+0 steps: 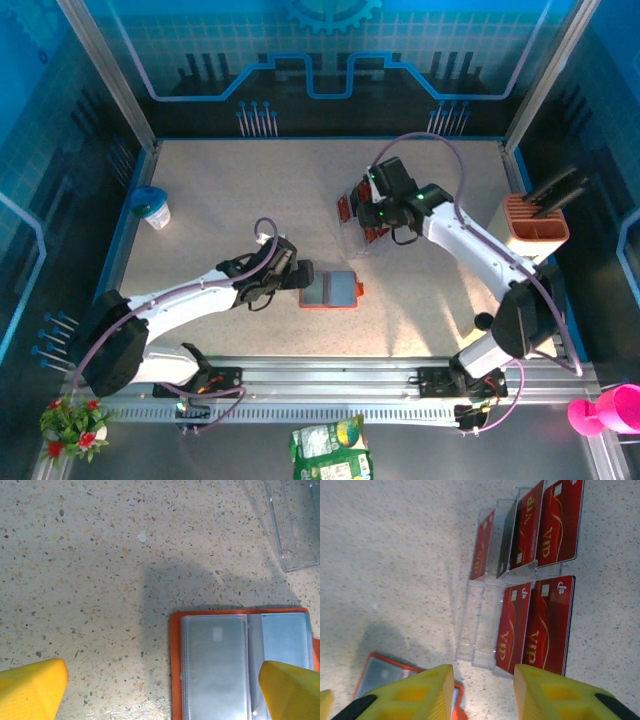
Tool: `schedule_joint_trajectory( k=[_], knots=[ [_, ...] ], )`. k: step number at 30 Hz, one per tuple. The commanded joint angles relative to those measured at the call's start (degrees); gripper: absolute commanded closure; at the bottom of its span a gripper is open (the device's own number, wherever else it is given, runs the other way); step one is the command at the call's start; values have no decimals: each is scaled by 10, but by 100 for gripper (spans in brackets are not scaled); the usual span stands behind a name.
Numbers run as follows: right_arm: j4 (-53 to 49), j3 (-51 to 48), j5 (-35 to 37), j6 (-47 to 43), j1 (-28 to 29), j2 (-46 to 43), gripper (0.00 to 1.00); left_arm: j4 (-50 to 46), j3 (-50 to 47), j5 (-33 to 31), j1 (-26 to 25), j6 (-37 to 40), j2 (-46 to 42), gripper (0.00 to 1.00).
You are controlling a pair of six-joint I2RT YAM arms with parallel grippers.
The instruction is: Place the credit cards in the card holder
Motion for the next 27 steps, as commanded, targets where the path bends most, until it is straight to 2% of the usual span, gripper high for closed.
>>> schedule_joint_trajectory(
  k=[1,27],
  knots=[
    [-65,43,36,-39,-5,28,64,-17,9,7,7,12,-20,1],
    [-101,121,75,-60,-6,178,67,-14,-9,14,20,16,-40,1]
  ],
)
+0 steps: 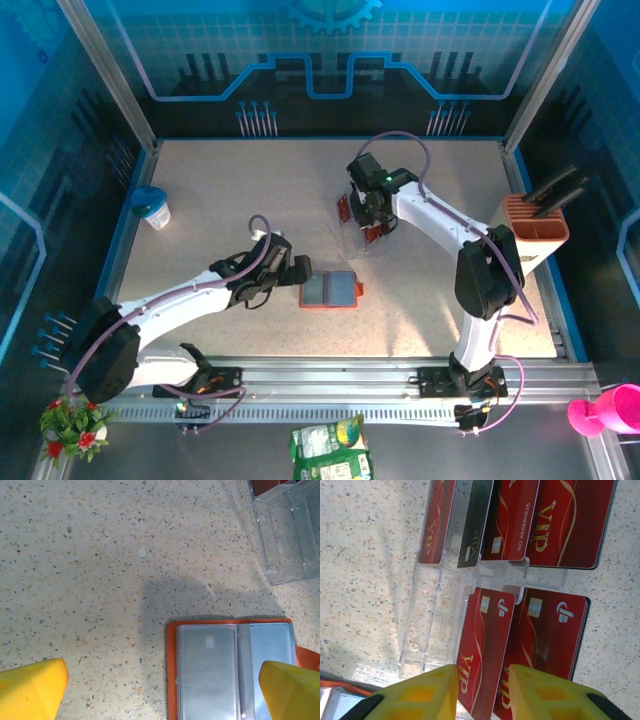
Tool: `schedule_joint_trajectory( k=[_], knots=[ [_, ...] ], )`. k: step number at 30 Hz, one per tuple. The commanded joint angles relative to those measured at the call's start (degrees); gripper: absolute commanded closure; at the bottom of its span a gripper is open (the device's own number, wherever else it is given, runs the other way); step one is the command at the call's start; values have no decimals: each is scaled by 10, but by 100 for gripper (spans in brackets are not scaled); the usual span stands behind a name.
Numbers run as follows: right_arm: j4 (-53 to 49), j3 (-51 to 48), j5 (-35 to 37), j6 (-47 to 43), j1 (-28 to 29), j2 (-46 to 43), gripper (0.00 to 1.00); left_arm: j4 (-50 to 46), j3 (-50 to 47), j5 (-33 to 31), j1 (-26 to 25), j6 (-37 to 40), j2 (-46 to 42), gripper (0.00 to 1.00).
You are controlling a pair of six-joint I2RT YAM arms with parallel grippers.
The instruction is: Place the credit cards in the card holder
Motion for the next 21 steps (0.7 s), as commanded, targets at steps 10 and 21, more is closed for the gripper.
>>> schedule_joint_trajectory(
  k=[10,21],
  knots=[
    [-16,9,3,-2,-7,31,68,-10,-16,13,11,15,-19,1],
    [11,-14,-65,18,-24,14,88,-6,-20,14,13,14,-19,1]
  ],
)
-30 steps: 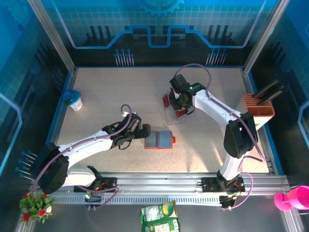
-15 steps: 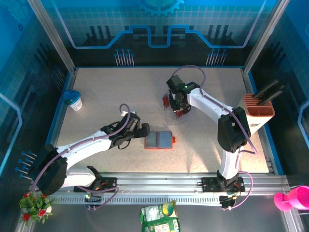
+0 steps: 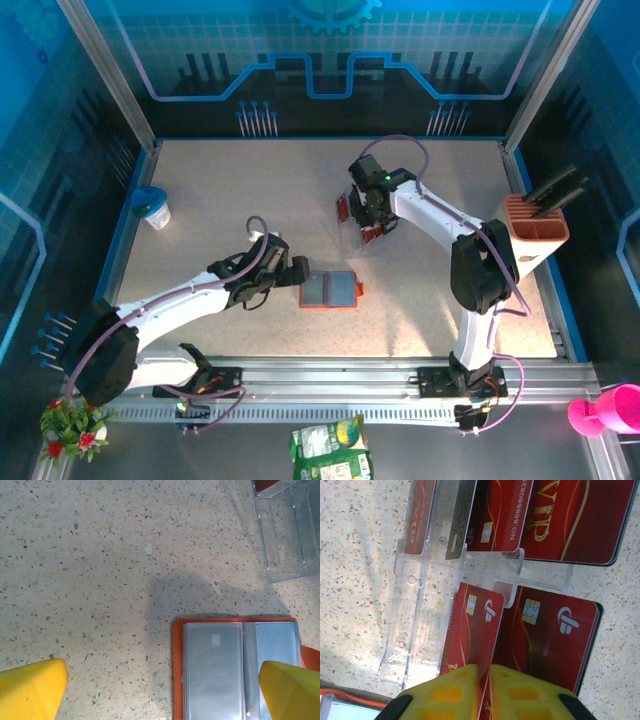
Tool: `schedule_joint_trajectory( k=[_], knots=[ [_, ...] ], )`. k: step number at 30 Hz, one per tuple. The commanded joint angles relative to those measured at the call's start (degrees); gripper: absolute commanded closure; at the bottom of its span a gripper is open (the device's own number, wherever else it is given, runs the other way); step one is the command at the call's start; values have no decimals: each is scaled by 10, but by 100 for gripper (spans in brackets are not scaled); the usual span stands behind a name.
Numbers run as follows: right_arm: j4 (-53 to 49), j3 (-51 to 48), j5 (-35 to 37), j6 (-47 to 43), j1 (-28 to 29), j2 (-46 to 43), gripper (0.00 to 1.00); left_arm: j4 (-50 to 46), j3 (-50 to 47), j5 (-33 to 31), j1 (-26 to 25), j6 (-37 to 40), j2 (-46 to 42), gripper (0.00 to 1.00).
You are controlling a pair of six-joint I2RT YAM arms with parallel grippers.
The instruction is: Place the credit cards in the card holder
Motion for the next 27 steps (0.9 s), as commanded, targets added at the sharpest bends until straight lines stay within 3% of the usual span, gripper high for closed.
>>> schedule_joint_trajectory(
  k=[1,7,11,15,21,27],
  knots=[
    [8,-17,-43,11,-11,-12,90,-7,-9,10,5,14,-11,1],
    [30,-34,-93,27,-28,-28,94,-5,-11,10,7,14,-12,1],
    [34,-37,-104,33,-31,-29,80,-3,-10,11,6,14,-11,1],
    [36,-38,-110,36,-32,-26,74,-3,-10,12,7,14,-9,1],
    [41,-39,-113,40,-31,-24,76,-2,-11,12,7,14,-10,1],
    [40,-38,-111,40,-33,-27,87,-1,-12,12,8,14,-10,1]
  ],
)
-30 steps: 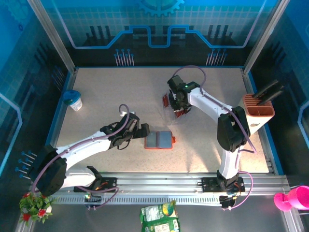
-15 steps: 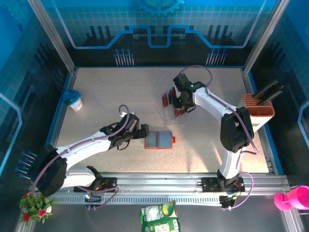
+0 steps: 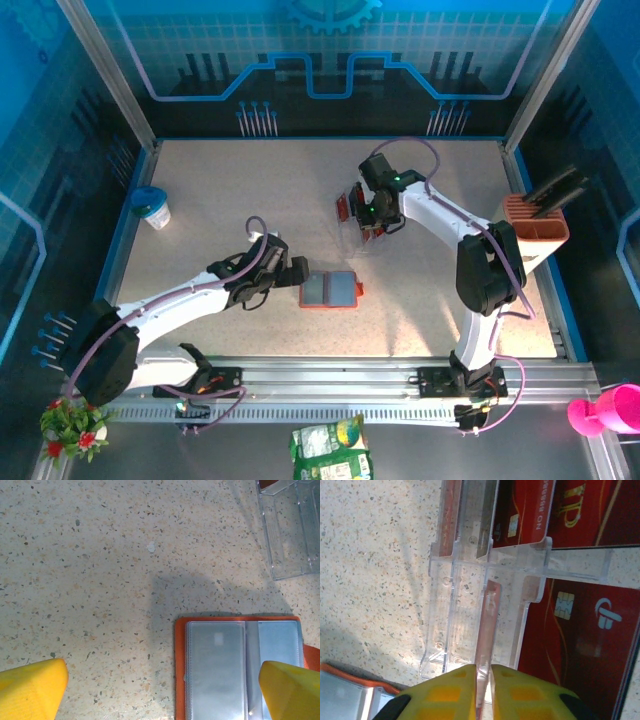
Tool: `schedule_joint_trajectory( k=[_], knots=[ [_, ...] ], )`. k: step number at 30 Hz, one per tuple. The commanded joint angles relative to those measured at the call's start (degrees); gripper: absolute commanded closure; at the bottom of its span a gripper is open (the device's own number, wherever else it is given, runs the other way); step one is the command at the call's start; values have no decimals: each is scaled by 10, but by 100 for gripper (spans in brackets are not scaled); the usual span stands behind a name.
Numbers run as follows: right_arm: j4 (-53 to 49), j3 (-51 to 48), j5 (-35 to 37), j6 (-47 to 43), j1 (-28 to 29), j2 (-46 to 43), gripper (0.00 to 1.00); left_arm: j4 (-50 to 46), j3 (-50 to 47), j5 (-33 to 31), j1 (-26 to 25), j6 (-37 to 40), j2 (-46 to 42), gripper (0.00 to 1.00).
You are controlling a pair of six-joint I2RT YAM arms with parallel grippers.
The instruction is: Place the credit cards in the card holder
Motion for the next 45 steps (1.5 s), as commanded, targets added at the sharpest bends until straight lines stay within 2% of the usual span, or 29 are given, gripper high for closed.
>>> schedule_joint_trajectory(
  k=[1,7,17,22,28,32,35,39,45],
  knots=[
    [-1,-3,-9,2,-8,-9,90,-1,-9,8,5,14,-10,1],
    [-11,8,-7,-5,-10,-22,100,-2,-10,8,6,15,-12,1],
    [-21,11,-22,-3,-10,-94,100,-4,-12,9,7,29,-13,1],
    [10,-20,-56,22,-8,-143,100,-8,-7,-6,7,28,-13,1],
    [165,-153,-136,92,18,-235,100,-41,16,21,6,76,1,1],
    [313,-282,-154,173,47,-295,100,-47,17,27,6,97,10,1],
    [429,-378,-149,229,75,-318,100,-46,15,27,4,103,21,1],
    [548,-482,-106,278,114,-323,100,-44,17,28,3,102,41,1],
    [716,-581,-65,333,143,-301,100,-27,18,28,-11,98,60,1]
  ],
)
